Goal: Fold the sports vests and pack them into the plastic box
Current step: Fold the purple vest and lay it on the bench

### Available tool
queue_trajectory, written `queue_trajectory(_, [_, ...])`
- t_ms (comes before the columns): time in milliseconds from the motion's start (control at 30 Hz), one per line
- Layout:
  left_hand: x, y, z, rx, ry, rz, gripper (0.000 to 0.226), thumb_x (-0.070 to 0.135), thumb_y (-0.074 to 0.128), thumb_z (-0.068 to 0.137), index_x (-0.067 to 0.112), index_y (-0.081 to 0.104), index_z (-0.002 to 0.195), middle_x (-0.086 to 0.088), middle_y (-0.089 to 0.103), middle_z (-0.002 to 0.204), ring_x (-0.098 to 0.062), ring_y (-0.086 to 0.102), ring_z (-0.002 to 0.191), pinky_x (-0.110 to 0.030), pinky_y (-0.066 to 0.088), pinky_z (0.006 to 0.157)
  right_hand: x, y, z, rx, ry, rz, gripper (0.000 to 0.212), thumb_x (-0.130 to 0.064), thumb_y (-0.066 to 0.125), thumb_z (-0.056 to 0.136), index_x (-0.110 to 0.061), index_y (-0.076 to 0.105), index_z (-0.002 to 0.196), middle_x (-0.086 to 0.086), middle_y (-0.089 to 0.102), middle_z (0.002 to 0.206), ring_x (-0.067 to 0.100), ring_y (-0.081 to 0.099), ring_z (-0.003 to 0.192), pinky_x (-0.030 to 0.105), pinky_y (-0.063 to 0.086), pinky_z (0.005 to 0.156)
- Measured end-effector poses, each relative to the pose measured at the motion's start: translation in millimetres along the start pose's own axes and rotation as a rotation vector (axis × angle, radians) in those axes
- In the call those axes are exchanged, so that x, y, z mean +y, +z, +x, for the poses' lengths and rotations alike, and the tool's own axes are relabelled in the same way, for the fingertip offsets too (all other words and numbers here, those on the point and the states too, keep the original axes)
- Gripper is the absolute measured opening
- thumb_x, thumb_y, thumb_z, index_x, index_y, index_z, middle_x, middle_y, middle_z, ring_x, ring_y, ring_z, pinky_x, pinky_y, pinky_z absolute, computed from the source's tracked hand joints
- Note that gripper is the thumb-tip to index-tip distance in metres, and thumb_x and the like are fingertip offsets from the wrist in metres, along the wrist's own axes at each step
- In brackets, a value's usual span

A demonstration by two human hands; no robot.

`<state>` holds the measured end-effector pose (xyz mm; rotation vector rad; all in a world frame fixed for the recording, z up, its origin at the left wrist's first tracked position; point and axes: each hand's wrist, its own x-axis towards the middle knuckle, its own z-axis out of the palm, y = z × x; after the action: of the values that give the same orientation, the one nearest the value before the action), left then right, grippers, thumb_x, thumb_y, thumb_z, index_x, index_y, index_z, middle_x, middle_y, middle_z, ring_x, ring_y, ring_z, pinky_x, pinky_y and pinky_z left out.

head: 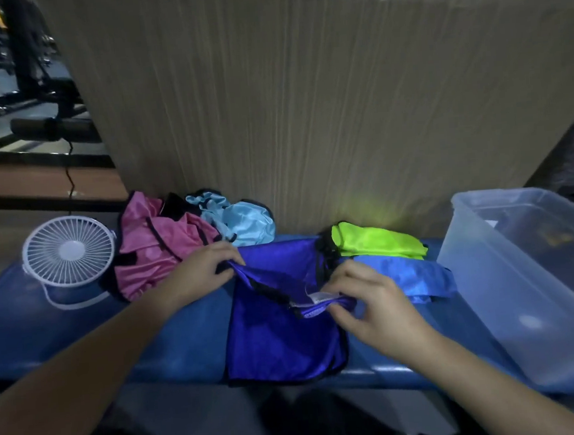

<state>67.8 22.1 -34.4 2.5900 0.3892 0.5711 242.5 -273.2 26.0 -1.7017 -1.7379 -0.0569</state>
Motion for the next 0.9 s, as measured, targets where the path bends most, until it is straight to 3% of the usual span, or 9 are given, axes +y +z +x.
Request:
queue_trajectory(167, [-5, 14, -13, -0.072, -0.023, 0.112, 0.027, 0.003, 0.068, 0.086, 0.026, 0.073, 0.099, 0.011, 0.063, 0.117, -0.01, 0.061, 0.113, -0.03, 0.046, 0.099, -2, 33, -39, -0.074, -0.062, -0.101, 0.01, -0.017, 0.066, 0.087, -0.018, 0.069, 0.097, -0.005, 0.057, 0.094, 0.018, 0.058, 0.085, 0.031, 0.051, 0.074])
queue_trajectory(300, [-4, 23, -17, -0.119, -0.069, 0.19, 0.032, 0.003, 0.062, 0.088, 0.029, 0.071, 0.105, 0.017, 0.057, 0.125, -0.008, 0.054, 0.125, -0.032, 0.048, 0.099, 0, 52, -55, -0.227, -0.106, -0.212, 0.014, -0.027, 0.065, 0.084, -0.024, 0.064, 0.097, -0.006, 0.054, 0.094, 0.017, 0.056, 0.085, 0.029, 0.051, 0.072])
queue_trajectory(400, [0, 27, -16, -0.123, -0.105, 0.107, 0.053, -0.012, 0.047, 0.082, 0.03, 0.069, 0.105, 0.018, 0.053, 0.129, -0.004, 0.049, 0.128, -0.029, 0.044, 0.103, 5, 58, -55, -0.419, -0.101, -0.26, 0.032, -0.05, 0.064, 0.08, -0.03, 0.06, 0.105, -0.009, 0.053, 0.098, 0.014, 0.055, 0.089, 0.03, 0.051, 0.078])
queue_trajectory(500, [5, 31, -11, -0.059, -0.126, -0.074, 0.068, -0.022, 0.038, 0.069, 0.032, 0.068, 0.097, 0.013, 0.058, 0.122, -0.004, 0.052, 0.122, -0.016, 0.036, 0.106, 14, 52, -42, -0.601, -0.053, -0.179, 0.057, -0.067, 0.061, 0.074, -0.033, 0.061, 0.119, -0.01, 0.057, 0.11, 0.009, 0.054, 0.101, 0.026, 0.043, 0.089])
queue_trajectory(567, [9, 32, -4, 0.012, -0.16, -0.149, 0.066, -0.022, 0.037, 0.068, 0.03, 0.068, 0.094, 0.012, 0.061, 0.115, -0.005, 0.056, 0.115, -0.021, 0.04, 0.102, 21, 44, -21, -0.573, 0.022, 0.013, 0.048, -0.063, 0.062, 0.082, -0.029, 0.067, 0.115, -0.011, 0.061, 0.106, 0.002, 0.055, 0.097, 0.02, 0.042, 0.087])
queue_trajectory(667, [11, 32, 18, 0.117, -0.208, -0.12, 0.048, -0.015, 0.042, 0.082, 0.021, 0.07, 0.096, 0.007, 0.063, 0.106, -0.01, 0.061, 0.102, -0.03, 0.048, 0.092, 43, 36, 29, -0.345, 0.085, 0.128, 0.031, -0.046, 0.058, 0.092, -0.02, 0.073, 0.099, -0.01, 0.066, 0.094, -0.002, 0.058, 0.088, 0.017, 0.044, 0.081])
queue_trajectory(800, [-5, 26, 52, 0.045, -0.421, 0.114, 0.029, 0.001, 0.047, 0.094, 0.019, 0.067, 0.108, -0.003, 0.065, 0.114, -0.02, 0.063, 0.102, -0.037, 0.052, 0.091, 88, 40, 98, -0.144, 0.128, -0.17, 0.014, -0.029, 0.063, 0.09, -0.02, 0.073, 0.095, -0.002, 0.066, 0.089, 0.023, 0.064, 0.09, 0.038, 0.05, 0.08])
queue_trajectory(900, [-10, 18, 70, -0.142, -0.542, 0.252, 0.022, 0.02, 0.055, 0.099, 0.017, 0.063, 0.119, -0.007, 0.065, 0.121, -0.025, 0.061, 0.108, -0.035, 0.05, 0.091, 111, 52, 135, -0.238, 0.159, -0.454, 0.023, -0.035, 0.065, 0.091, -0.026, 0.068, 0.112, 0.001, 0.065, 0.112, 0.026, 0.059, 0.111, 0.038, 0.043, 0.091])
